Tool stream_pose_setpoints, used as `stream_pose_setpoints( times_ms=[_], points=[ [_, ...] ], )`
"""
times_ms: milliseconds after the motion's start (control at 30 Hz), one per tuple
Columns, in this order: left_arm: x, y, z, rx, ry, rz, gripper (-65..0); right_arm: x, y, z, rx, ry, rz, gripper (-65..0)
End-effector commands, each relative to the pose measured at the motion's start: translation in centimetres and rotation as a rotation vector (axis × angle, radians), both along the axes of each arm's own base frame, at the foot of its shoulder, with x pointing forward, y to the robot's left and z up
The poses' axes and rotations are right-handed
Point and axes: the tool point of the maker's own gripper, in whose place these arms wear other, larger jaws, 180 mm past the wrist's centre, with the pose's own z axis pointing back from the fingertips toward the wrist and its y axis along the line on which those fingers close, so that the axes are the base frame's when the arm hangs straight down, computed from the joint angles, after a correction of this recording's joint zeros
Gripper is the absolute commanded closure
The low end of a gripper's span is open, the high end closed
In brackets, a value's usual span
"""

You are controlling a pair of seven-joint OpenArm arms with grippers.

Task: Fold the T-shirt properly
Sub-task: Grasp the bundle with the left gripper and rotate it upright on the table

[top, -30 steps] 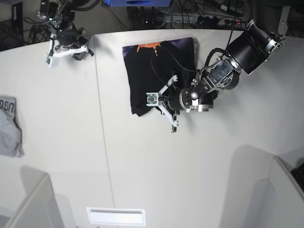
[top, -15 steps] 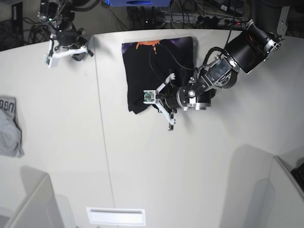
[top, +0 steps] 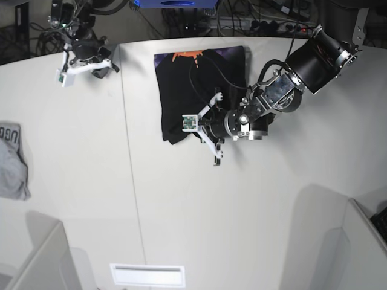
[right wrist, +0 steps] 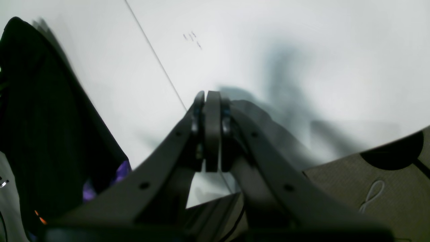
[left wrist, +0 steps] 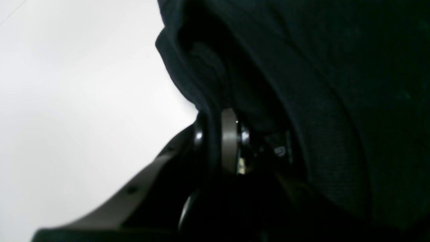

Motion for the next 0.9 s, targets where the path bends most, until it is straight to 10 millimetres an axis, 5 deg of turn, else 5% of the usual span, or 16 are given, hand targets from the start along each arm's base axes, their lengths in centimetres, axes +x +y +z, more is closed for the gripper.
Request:
stream_pose_setpoints(
  times_ms=[0,133,300,433,667,867],
  points=[
    [-0.3,0.6,-0.4,0.047,0.01,-0.022,0.0,0.5,-0.2,0.7,-0.009,-0.031,0.001,0.0],
    [0.2,0.7,-0.1,0.044,0.0,-0.013,0.0,0.7,0.0,0.8,-0.006,-0.037,0.004,0.0],
    [0.9,0.4,0.5,0.032,-0.013,-0.012,-34.7,0.8,0.1,0.7,-0.004,-0.038,0.005,0.0],
    [1.4,-0.9,1.4,0.008,-0.029,-0.022,-52.7,0.8,0.2,0.7,-0.002,-0.037,0.006,0.0],
    [2.5,-3.5,5.2,-0.058,-0.12,-0.068,-56.4,0.9,0.2,0.8,-0.002,-0.039,0.006,0.0],
    [7.0,-1.1,8.6,-0.033,-0.211,0.085,-56.4,0.9,0.2,0.9,-0.003,-0.04,0.011,0.0]
  ],
)
